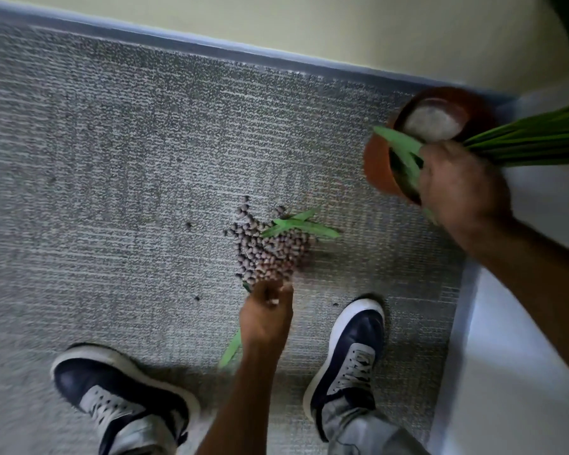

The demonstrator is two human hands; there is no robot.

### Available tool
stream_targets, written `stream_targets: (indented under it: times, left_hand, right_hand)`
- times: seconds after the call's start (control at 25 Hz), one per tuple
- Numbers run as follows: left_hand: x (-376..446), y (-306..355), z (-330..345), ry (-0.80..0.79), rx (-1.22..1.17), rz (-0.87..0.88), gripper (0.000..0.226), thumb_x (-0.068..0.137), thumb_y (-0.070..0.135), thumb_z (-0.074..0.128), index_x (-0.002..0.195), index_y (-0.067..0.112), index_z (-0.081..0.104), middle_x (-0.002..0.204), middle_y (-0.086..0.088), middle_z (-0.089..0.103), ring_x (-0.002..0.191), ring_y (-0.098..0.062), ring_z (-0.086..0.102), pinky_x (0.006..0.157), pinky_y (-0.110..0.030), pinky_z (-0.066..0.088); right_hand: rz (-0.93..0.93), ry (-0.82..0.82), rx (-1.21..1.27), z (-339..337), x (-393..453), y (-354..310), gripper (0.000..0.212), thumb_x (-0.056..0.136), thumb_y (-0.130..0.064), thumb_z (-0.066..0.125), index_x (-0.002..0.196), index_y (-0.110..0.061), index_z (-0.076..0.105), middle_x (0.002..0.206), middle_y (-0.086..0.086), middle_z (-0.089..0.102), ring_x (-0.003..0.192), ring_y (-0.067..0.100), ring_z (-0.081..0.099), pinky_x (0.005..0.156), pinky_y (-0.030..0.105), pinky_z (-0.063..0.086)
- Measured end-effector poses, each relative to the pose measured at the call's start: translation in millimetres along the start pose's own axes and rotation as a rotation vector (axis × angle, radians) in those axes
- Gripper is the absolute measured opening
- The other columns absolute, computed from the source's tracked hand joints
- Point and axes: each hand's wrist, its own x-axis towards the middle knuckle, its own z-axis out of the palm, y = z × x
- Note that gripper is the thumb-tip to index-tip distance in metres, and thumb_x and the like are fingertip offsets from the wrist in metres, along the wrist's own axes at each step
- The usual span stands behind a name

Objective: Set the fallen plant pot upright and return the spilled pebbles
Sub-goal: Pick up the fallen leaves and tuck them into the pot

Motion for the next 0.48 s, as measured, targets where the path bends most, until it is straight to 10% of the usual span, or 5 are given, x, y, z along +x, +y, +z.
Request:
stream_targets:
  times: [0.2,0.48]
  left_hand:
    - [-22.8,-110.8,-25.1,-0.054,0.208,-0.154,0.035,0.09,0.031,0.069,0.123,0.026,0.059,0.121,-0.003,0.066,0.086,-0.013,0.067,0.077,-0.026,0.051]
    - [-16.7,-157.8,-34.5,-0.125,0.477,-0.134,0.056,0.091,0.028,0.063,0.144,0.028,0.045,0.141,-0.008,0.037,0.121,-0.032,0.054,0.097,-0.041,0.049]
  right_hand:
    - [-0.094,-0.238,-0.035,31.7,6.9,-0.6,0.013,0.095,-0.006,0.053,0.1,0.001,0.063,0.096,0.028,0.063,0.08,0.045,0.063,0.069,0.049,0.056]
    - [-0.266,0.065,0.267,37.2,-30.9,-44.0,0.021,0.097,-0.024,0.046,0.111,-0.015,0.058,0.112,0.014,0.052,0.091,0.037,0.055,0.076,0.045,0.049]
